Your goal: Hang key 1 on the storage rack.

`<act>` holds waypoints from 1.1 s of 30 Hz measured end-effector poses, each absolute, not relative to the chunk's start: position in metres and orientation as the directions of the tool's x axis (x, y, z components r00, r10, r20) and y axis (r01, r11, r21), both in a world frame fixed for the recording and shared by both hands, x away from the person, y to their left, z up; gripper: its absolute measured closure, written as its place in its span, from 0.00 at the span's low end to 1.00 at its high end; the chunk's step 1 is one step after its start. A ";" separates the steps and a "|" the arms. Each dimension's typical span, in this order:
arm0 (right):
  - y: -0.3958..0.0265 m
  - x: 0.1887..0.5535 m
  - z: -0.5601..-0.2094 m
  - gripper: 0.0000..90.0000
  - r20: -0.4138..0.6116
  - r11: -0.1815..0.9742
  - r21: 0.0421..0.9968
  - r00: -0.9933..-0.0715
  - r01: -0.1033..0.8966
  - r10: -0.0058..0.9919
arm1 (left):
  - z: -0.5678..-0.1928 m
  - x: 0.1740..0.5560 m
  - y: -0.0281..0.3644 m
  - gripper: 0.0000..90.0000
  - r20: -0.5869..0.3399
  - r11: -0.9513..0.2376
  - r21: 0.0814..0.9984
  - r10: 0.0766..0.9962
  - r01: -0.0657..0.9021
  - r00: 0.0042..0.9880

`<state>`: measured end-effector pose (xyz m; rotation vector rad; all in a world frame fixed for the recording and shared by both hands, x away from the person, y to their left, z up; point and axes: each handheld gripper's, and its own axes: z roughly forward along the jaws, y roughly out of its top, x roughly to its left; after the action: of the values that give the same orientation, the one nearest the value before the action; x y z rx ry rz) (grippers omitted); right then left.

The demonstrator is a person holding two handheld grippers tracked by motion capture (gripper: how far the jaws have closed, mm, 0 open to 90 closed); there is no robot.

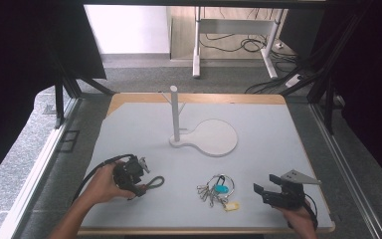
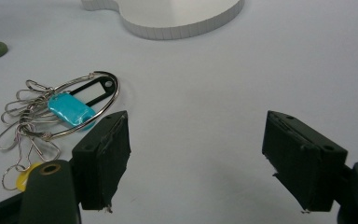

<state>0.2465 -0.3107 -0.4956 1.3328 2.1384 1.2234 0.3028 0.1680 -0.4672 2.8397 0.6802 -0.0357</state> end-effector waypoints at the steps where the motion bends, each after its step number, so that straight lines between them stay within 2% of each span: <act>1: -0.311 0.246 -0.496 0.26 0.149 0.190 0.807 -0.503 0.560 0.852 | -0.467 0.303 0.168 0.55 -0.075 -0.868 0.208 0.445 0.450 0.893; 12: -0.308 0.247 -0.497 0.26 0.145 0.200 0.804 -0.510 0.560 0.848 | -0.480 0.306 0.163 0.61 -0.078 -0.887 0.142 0.432 0.439 0.899; 19: -0.308 0.247 -0.497 0.26 0.141 0.207 0.801 -0.512 0.562 0.847 | -0.480 0.305 0.161 0.66 -0.055 -0.888 0.143 0.434 0.437 0.899; 24: -0.307 0.247 -0.497 0.26 0.139 0.210 0.800 -0.514 0.562 0.846 | -0.479 0.304 0.160 0.73 -0.045 -0.889 0.146 0.432 0.434 0.901; 28: -0.309 0.247 -0.497 0.27 0.140 0.206 0.802 -0.511 0.561 0.848 | -0.476 0.305 0.163 0.74 -0.052 -0.885 0.172 0.430 0.432 0.901; 33: -0.310 0.247 -0.497 0.27 0.144 0.203 0.799 -0.509 0.565 0.849 | -0.458 0.306 0.175 0.74 -0.075 -0.854 0.249 0.453 0.457 0.888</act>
<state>0.2469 -0.3097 -0.4971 1.3287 2.1562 1.2100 0.3057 0.1748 -0.4575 2.7961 0.6860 -0.0199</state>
